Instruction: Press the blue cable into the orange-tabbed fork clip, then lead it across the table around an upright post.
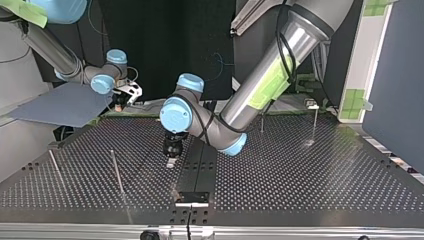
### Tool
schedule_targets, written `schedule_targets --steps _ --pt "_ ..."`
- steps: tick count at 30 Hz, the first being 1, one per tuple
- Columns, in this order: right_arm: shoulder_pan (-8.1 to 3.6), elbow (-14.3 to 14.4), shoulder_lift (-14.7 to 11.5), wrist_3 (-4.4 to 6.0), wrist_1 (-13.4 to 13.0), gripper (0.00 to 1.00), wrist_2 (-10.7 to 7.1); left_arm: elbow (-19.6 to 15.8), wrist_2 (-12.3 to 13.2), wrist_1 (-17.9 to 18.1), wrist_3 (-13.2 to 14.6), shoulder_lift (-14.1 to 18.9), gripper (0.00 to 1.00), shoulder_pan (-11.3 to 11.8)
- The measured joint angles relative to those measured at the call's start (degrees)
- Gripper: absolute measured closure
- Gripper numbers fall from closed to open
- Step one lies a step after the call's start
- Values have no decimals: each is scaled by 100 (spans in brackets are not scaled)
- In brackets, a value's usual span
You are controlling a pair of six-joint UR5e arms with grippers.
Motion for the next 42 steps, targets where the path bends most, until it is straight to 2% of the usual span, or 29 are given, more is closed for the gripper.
schedule_targets --steps 10,16,19,26,29,36,42 --pt "24 0 -541 101 69 100 -137 -2 -14 -66 29 0 1 -24" --pt "25 1 -604 123 68 100 -163 -72 -249 -360 307 47 1 -93" --pt "15 3 -605 129 65 100 -164 -215 -341 -366 480 179 1 -116" --pt "30 72 -602 110 54 100 -136 -581 -145 -104 855 540 1 -174" --pt "40 152 -594 100 39 100 -119 -688 18 -171 1028 712 1 -228" --pt "38 251 -585 90 28 100 -109 -430 168 -548 1440 1128 1 -344" --pt "42 266 -577 88 20 100 -105 -115 182 -873 1556 1456 1 -432"
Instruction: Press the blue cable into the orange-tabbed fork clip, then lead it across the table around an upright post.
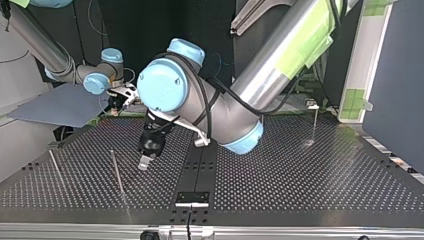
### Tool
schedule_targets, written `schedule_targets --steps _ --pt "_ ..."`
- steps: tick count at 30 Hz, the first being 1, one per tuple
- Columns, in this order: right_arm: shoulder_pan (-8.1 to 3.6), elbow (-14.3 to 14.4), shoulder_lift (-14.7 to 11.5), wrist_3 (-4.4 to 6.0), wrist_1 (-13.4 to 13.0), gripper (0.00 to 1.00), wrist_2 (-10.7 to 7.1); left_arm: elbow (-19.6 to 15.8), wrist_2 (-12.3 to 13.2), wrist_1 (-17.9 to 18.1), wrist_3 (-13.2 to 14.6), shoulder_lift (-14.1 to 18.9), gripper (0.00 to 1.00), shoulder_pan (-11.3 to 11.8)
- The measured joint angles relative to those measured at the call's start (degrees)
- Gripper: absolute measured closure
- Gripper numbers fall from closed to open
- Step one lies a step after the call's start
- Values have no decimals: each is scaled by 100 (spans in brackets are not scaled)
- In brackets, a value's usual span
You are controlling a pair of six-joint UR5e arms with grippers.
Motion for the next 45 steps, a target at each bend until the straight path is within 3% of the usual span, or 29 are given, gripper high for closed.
schedule_targets --steps 7,14,25,31,45 --pt "8 4 4 -4 -1 100 -6 112 178 -414 -174 186 1 -62" --pt "22 3 10 -9 -2 100 -7 234 351 -759 -382 -39 1 -117" --pt "28 2 14 -9 -2 100 -15 343 452 -825 -542 -195 1 -132" --pt "28 2 14 -9 -1 100 -23 343 266 -877 -587 -196 1 -127" --pt "29 2 14 -18 -1 100 -32 346 -578 -1172 -522 -197 1 -125"
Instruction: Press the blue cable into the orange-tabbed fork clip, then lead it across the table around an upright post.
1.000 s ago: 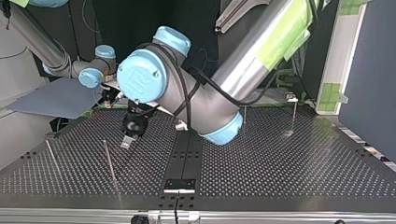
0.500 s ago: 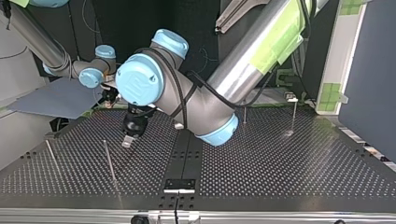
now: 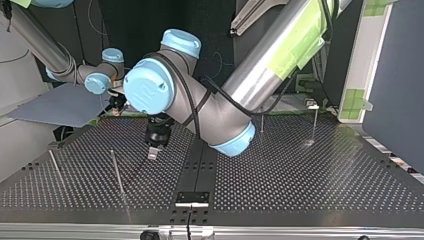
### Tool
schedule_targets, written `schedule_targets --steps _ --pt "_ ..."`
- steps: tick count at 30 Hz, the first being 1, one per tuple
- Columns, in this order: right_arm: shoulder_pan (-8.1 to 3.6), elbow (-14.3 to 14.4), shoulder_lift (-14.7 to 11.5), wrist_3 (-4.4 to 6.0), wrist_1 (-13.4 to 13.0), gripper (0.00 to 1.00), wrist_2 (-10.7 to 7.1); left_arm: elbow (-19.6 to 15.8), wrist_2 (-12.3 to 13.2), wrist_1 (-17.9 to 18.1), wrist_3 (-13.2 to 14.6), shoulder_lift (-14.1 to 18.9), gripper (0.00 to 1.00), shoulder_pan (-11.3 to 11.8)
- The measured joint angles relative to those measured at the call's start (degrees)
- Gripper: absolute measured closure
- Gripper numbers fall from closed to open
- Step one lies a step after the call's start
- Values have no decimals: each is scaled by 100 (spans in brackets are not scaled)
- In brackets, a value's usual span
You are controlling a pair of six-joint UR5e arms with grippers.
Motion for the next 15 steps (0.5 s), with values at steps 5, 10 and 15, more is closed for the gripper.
schedule_targets --steps 5,10,15 --pt "0 0 0 -6 0 100 -1 0 -179 -23 27 5 1 0" --pt "0 0 0 -14 0 100 -3 -1 -215 -40 44 5 1 -3" --pt "3 0 0 -17 0 100 -2 -2 -218 -43 48 7 1 -9"
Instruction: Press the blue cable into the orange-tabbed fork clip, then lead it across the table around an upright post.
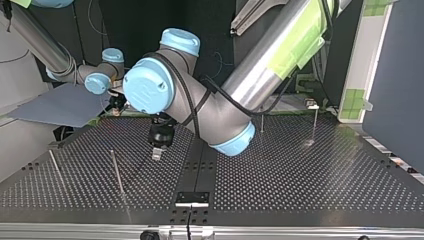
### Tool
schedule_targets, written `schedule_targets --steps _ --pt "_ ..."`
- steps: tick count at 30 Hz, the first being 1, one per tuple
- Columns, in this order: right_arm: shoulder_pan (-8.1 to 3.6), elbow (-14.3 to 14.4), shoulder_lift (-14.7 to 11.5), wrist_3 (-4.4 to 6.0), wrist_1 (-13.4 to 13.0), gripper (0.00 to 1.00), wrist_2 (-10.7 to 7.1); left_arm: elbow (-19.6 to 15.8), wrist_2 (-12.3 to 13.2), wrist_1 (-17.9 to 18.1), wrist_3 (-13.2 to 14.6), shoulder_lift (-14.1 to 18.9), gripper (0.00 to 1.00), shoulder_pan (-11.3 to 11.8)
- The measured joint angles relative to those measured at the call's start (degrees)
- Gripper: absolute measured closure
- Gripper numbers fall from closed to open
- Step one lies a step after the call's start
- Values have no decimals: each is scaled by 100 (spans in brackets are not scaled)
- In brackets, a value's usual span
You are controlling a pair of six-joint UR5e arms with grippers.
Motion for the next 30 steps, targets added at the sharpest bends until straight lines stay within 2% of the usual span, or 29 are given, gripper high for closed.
schedule_targets --steps 8,20,30 --pt "-1 1 0 0 0 100 0 1 11 8 170 0 1 -11" --pt "-3 0 0 -12 0 100 2 2 160 22 277 0 1 -16" --pt "5 -1 -67 -54 11 100 6 -39 154 8 208 0 1 -39"
